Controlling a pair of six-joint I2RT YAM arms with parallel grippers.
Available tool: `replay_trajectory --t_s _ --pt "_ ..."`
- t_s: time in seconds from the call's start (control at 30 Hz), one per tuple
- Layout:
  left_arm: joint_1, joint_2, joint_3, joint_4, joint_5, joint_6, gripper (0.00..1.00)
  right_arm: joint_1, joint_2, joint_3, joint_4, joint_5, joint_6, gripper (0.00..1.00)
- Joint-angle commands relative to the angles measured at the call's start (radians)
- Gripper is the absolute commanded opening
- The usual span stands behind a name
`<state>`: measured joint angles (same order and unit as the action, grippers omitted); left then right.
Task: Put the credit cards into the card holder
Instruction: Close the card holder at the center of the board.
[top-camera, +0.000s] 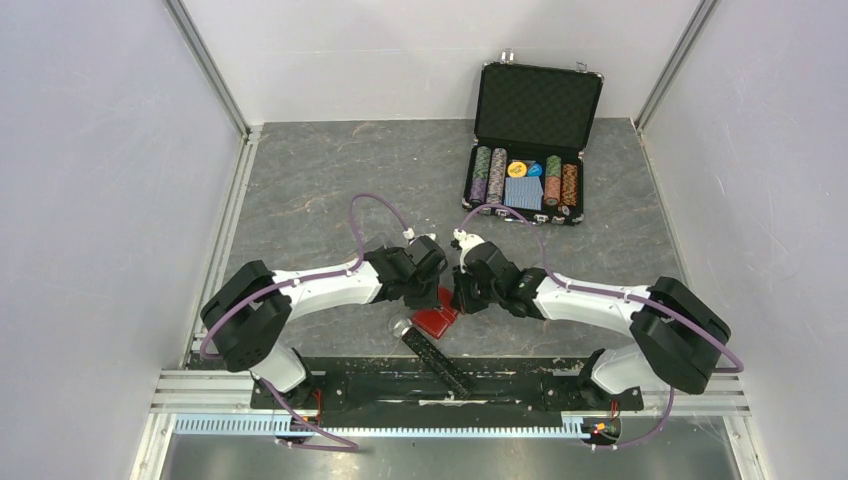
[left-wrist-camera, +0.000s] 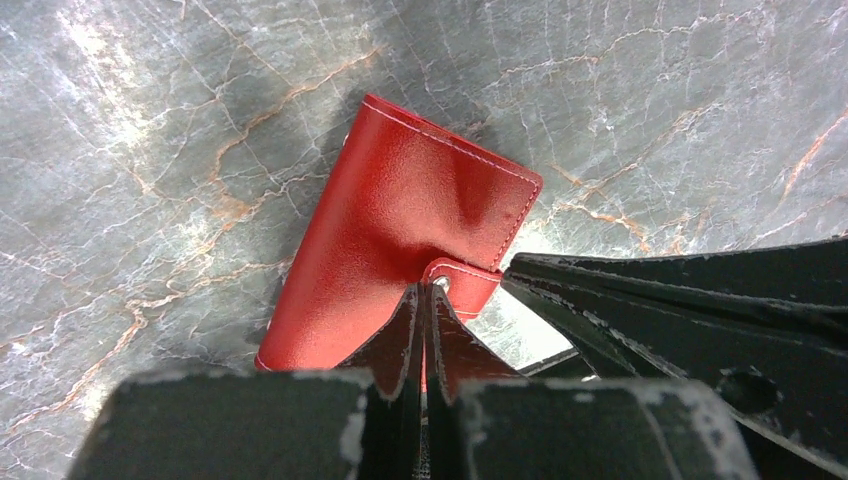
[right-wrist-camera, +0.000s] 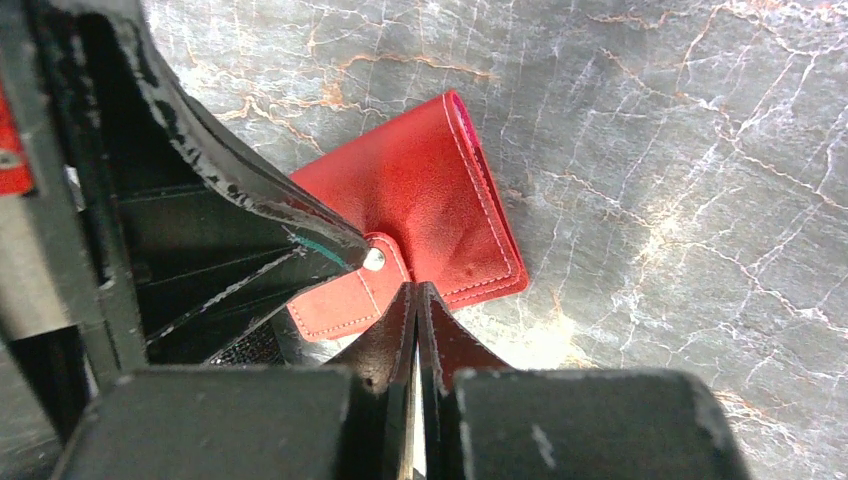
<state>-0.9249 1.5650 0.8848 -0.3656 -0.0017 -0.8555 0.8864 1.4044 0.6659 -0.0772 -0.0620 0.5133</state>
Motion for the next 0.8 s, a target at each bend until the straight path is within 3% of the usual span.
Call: replay_trajectory --t_s 0.0,0.2,0.77 --pt "0.001 -0.019 -0.005 -0.015 -0.030 -0.009 0.02 0.001 0.042 0.047 0.007 0.025 -0.001 0.00" --pt "0.001 -0.001 -0.023 -0.006 -0.040 -0.010 0.02 0.002 0.089 0.060 0.004 0.012 -0.001 0.00" --pt "0.001 0.040 -0.029 0.019 -0.026 -0.015 0.02 0.005 0.034 0.034 0.110 -0.103 0.000 0.00"
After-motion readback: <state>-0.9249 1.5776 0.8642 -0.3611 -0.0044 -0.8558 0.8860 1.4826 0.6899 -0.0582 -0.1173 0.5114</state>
